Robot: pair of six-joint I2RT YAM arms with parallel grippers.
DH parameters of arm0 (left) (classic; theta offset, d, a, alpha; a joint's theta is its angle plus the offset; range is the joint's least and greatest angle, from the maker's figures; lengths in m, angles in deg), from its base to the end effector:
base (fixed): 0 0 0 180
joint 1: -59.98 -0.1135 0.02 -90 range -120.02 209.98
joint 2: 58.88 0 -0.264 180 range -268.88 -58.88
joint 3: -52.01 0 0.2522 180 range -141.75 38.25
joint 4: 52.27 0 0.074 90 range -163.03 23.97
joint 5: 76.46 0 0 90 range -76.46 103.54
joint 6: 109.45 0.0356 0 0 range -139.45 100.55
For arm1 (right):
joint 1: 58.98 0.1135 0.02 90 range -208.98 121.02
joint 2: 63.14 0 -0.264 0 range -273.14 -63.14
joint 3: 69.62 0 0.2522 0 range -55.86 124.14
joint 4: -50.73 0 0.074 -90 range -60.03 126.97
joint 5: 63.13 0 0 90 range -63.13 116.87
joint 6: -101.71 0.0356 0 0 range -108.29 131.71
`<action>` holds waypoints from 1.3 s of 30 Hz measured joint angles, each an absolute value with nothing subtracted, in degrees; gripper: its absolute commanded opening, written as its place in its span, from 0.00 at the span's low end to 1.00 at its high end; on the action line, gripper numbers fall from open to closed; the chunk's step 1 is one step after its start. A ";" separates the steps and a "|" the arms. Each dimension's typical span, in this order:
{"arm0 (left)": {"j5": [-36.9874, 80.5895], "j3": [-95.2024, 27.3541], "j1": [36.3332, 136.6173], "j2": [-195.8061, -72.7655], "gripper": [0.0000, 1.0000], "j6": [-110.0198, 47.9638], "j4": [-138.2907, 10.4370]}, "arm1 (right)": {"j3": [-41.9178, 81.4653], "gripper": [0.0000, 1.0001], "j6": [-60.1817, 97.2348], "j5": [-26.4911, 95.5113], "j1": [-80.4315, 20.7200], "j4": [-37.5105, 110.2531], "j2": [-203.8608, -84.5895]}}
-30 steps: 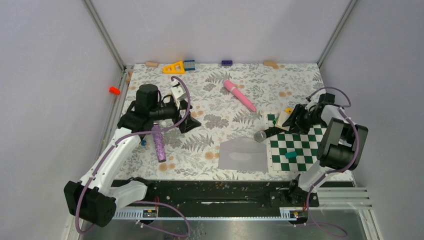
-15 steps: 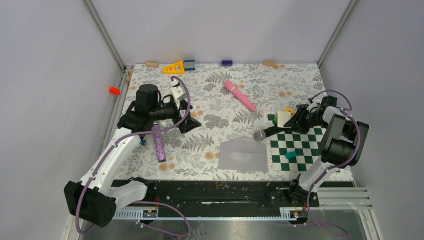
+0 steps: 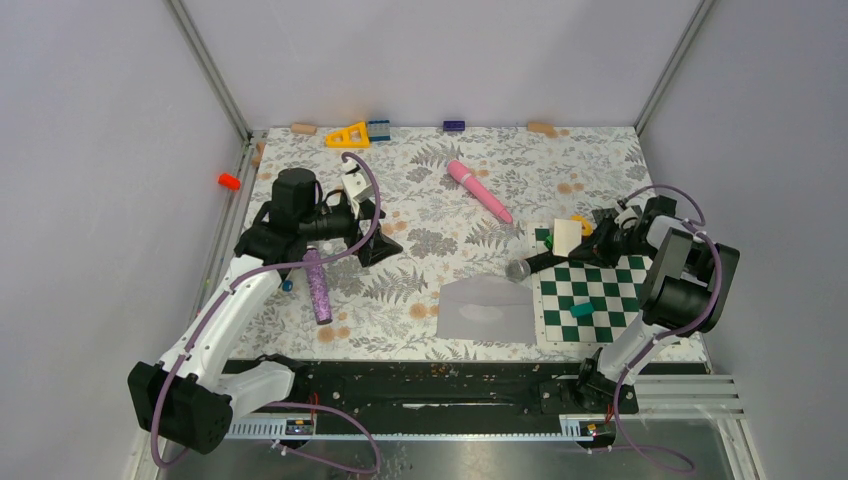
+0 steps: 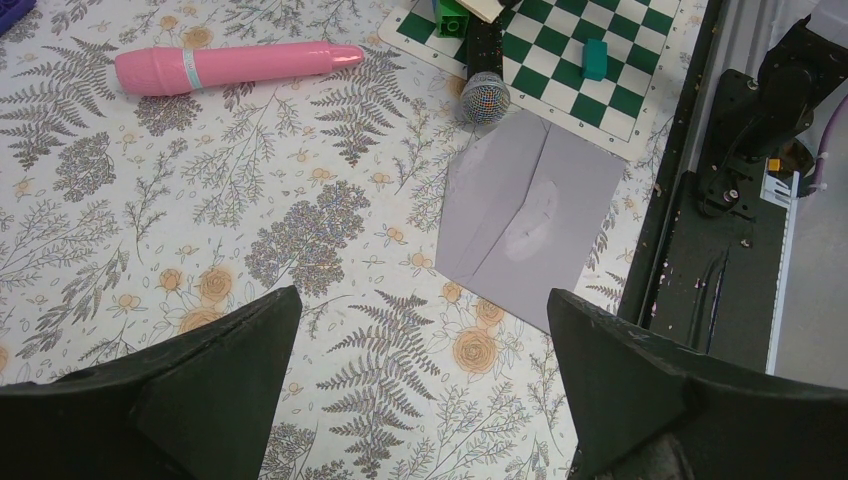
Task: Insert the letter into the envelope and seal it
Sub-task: Place the letter at the center of the board.
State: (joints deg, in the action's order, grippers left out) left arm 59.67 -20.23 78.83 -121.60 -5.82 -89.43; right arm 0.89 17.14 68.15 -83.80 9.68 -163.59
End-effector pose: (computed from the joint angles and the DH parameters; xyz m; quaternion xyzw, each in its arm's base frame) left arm 0.2142 -0.1003 0.3441 0.4149 0.6990 -0.3565 0.4606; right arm 0.2996 -0.1127 0.1520 0.1846 0.9062 0.3167 0.2109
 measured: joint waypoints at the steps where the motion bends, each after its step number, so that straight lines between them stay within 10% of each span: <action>1: 59.67 -20.23 78.83 -121.62 0.99 -5.84 -89.43 | 0.83 0.23 17.12 68.21 -83.84 9.63 -163.59; 39: 59.89 -20.21 78.83 -121.60 0.99 -5.82 -89.45 | -1.25 0.21 11.59 72.12 -86.88 5.66 -160.68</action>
State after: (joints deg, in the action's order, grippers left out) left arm 59.89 -20.21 78.83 -121.60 -5.82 -89.45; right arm -1.25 11.59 72.12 -86.88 5.66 -160.68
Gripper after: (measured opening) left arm 0.985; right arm 0.216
